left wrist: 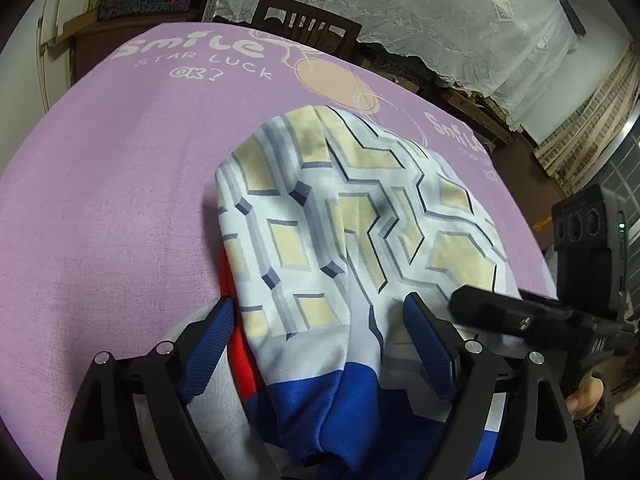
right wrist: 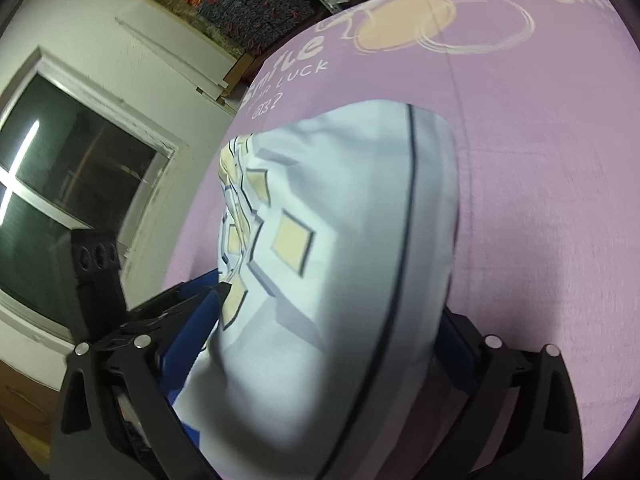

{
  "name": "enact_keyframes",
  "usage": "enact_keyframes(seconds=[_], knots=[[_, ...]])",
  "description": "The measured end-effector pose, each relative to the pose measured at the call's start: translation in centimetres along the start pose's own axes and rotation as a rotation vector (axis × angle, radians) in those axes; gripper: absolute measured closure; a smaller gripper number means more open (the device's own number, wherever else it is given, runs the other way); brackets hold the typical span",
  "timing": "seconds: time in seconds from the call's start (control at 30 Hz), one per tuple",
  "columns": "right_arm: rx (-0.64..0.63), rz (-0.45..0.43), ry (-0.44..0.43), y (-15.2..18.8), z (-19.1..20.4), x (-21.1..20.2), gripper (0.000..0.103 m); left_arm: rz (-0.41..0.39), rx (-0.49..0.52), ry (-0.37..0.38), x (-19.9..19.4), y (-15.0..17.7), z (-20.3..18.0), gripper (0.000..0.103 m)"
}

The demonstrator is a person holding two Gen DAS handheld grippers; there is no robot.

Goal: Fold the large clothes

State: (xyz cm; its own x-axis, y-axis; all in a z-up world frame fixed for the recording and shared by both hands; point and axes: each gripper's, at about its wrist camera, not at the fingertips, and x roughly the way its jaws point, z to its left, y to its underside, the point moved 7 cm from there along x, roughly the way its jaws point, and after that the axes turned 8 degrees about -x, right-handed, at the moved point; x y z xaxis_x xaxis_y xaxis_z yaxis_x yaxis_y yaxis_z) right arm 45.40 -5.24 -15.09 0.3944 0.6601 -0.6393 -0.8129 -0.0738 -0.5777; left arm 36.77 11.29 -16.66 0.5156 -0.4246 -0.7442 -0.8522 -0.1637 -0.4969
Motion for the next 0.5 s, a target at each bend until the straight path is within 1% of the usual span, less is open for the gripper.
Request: enact_keyframes(seconds=[0.07, 0.1, 0.17, 0.23, 0.3, 0.43, 0.5], knots=[[-0.060, -0.006, 0.039, 0.0, 0.5, 0.4, 0.006, -0.009, 0.017, -0.007, 0.1, 0.1, -0.4, 0.024], [-0.090, -0.012, 0.058, 0.1, 0.8, 0.5, 0.007, -0.017, 0.033, -0.018, 0.1, 0.2, -0.6, 0.025], [-0.118, -0.024, 0.079, 0.2, 1.0, 0.6, 0.013, -0.029, 0.054, -0.030, 0.0, 0.4, -1.0, 0.026], [-0.115, -0.038, 0.072, 0.2, 0.9, 0.3, 0.025, -0.039, 0.067, -0.039, -0.1, 0.4, -1.4, 0.026], [-0.097, -0.052, 0.052, 0.3, 0.7, -0.2, 0.031, -0.050, 0.078, -0.047, -0.3, 0.5, -1.6, 0.026], [-0.070, -0.064, 0.029, 0.2, 0.5, -0.8, 0.038, -0.077, 0.108, -0.071, -0.7, 0.7, -2.2, 0.027], [-0.067, -0.070, 0.024, 0.2, 0.6, -1.0, 0.039, -0.081, 0.115, -0.074, -0.8, 0.8, -2.3, 0.027]])
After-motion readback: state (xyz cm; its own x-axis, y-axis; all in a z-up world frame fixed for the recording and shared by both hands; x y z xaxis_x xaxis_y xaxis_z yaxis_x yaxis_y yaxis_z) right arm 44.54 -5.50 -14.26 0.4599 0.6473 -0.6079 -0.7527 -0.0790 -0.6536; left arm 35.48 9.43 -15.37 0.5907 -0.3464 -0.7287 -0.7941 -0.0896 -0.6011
